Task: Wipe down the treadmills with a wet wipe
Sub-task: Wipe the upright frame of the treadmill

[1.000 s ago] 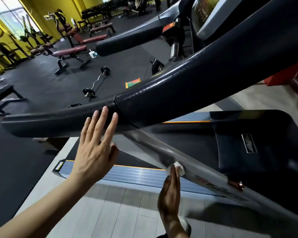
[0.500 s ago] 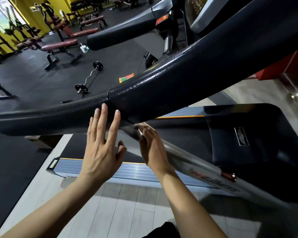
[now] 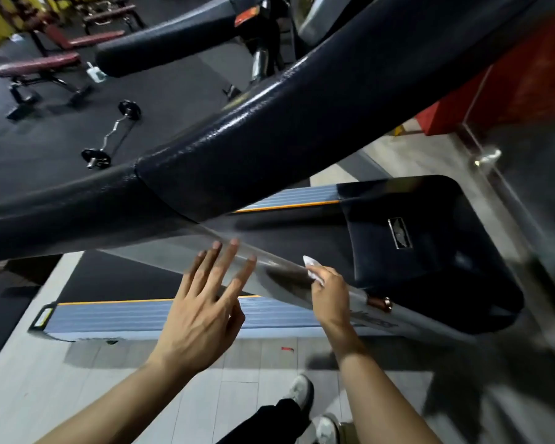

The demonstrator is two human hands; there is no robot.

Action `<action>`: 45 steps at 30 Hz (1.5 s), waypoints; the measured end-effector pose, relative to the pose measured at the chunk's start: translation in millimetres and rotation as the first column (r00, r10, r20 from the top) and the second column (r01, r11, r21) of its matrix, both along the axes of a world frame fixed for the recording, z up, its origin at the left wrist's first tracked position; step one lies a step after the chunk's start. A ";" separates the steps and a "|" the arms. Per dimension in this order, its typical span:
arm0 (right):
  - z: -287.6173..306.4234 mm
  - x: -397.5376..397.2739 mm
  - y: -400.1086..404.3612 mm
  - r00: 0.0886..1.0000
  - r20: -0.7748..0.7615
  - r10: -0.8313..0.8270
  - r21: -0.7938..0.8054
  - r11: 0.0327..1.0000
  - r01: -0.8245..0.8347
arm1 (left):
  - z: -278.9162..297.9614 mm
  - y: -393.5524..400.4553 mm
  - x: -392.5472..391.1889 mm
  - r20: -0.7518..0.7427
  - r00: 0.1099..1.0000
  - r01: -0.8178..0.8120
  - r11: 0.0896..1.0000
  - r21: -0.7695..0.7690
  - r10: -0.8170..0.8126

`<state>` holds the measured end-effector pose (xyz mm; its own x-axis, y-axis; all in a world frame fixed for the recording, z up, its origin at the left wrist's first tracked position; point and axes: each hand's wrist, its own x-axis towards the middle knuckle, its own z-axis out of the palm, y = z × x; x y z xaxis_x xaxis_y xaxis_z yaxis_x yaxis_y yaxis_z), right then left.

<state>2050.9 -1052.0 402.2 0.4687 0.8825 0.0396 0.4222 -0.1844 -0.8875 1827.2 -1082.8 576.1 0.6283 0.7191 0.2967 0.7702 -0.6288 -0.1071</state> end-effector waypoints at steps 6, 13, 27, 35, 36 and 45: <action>19.1 13.5 -28.5 0.994 0.068 -0.083 0.096 0.992 0.076 | -9.6 11.2 25.1 -0.064 0.997 0.046 0.995 -0.090 -0.052; 44.0 53.3 -67.4 0.947 0.159 -0.278 0.216 0.946 0.241 | -18.7 21.7 67.8 0.081 0.971 0.233 0.962 -0.143 -0.224; 84.0 162.1 -161.6 0.739 0.201 -0.643 0.177 0.766 0.618 | -40.3 14.2 196.4 0.191 0.866 0.493 0.851 -0.179 -0.462; 89.5 296.9 -187.9 0.802 0.148 -0.579 0.199 0.812 0.549 | -42.0 -8.4 334.8 0.260 0.876 0.457 0.870 -0.185 -0.405; 87.8 318.2 -193.7 0.799 0.158 -0.580 0.187 0.812 0.552 | -41.8 -13.8 354.6 0.260 0.878 0.453 0.872 -0.184 -0.401; 94.2 460.7 -219.4 0.797 0.293 -0.529 0.142 0.848 0.511 | -32.1 -56.0 499.6 0.295 0.907 0.359 0.917 -0.174 -0.299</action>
